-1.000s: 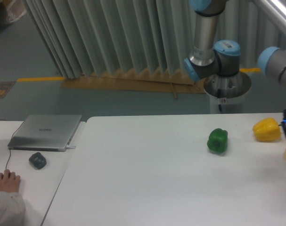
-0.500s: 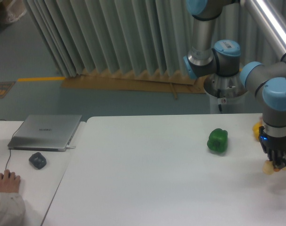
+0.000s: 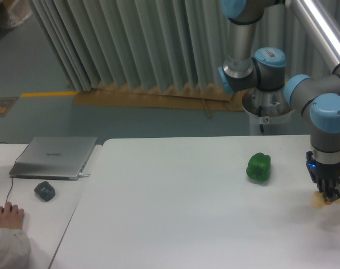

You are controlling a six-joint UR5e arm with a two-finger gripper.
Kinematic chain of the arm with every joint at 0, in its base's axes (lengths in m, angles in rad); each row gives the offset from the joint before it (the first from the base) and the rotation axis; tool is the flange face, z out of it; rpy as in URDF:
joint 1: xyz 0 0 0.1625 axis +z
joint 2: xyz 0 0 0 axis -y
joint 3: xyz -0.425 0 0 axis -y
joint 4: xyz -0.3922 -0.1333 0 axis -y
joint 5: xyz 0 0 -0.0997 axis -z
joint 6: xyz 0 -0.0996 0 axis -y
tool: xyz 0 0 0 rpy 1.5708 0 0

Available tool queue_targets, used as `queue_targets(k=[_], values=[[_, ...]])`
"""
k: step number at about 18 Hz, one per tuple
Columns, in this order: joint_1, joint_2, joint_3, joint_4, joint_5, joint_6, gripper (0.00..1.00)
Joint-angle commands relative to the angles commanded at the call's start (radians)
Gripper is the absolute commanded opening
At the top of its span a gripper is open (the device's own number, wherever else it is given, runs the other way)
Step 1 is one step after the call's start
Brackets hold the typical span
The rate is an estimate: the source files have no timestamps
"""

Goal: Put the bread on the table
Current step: 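Lower the held bread toward the table surface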

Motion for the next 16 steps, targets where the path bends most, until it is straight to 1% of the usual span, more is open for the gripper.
queue_targets(k=[1,2,3,4,5,7,13,16], values=[[0.0,-0.002,0.0,0.0,0.0,0.002,0.33],[0.0,-0.002,0.0,0.0,0.002,0.0,0.36],[0.0,-0.002,0.0,0.0,0.002,-0.002,0.5],[0.0,0.0,0.0,0.002,0.012,0.002,0.79],[0.0,0.002,-0.002,0.008,0.029,0.005,1.0],[-0.005,0.003,0.0,0.012,0.047,0.003,1.0],[-0.006,0.009,-0.002,0.015,0.051,0.002,1.0],[-0.008,-0.001,0.003,0.018,0.055,0.0,1.0]])
